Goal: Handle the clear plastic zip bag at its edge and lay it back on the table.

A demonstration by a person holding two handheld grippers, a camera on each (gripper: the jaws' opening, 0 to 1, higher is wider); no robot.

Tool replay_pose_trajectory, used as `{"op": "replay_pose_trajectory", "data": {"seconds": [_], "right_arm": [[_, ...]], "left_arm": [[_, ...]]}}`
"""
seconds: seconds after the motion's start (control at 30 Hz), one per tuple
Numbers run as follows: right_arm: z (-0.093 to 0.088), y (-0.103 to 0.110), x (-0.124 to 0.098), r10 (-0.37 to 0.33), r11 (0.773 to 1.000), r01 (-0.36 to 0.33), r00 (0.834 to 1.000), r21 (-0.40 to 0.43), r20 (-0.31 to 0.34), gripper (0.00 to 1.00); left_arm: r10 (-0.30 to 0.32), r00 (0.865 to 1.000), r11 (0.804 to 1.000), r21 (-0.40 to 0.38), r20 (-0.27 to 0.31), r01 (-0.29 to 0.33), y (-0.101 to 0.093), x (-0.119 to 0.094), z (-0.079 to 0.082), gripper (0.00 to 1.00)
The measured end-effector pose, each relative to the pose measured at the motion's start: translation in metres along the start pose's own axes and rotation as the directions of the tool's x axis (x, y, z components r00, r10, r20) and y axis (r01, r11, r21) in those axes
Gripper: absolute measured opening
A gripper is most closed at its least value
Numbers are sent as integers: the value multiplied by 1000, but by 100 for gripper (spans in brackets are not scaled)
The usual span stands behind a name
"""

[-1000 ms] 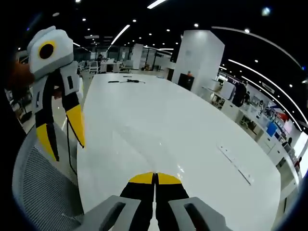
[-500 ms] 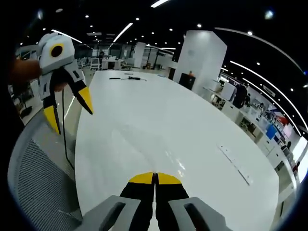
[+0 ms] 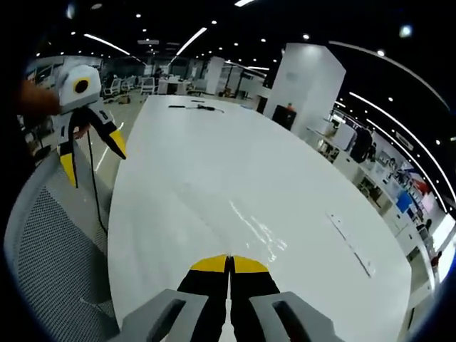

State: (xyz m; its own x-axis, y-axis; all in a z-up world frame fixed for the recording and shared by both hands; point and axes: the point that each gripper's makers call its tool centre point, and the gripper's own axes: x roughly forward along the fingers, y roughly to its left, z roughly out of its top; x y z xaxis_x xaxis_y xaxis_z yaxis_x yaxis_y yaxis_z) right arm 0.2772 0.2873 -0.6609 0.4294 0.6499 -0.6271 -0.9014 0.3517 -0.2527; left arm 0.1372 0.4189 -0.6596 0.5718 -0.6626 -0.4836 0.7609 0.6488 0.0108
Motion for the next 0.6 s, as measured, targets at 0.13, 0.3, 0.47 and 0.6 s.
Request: {"op": "replay_pose_trajectory", "data": {"seconds": [0.13, 0.3, 0.47, 0.6], "right_arm": [[0, -2, 1, -3, 1000, 3, 1000, -11, 3, 0], [-5, -1, 4, -5, 999, 4, 1000, -45, -4, 0], [-12, -2, 7, -16, 998, 14, 999, -57, -34, 0], [-21, -5, 12, -56, 997, 52, 997, -59, -60, 0]], "left_arm": [[18, 1000, 1000, -3, -7, -18, 4, -1, -3, 51], [36, 999, 999, -3, 26, -36, 5, -4, 9, 52], [48, 999, 999, 2, 22, -48, 6, -5, 6, 53], [52, 998, 999, 6, 30, -52, 4, -6, 8, 53]]}}
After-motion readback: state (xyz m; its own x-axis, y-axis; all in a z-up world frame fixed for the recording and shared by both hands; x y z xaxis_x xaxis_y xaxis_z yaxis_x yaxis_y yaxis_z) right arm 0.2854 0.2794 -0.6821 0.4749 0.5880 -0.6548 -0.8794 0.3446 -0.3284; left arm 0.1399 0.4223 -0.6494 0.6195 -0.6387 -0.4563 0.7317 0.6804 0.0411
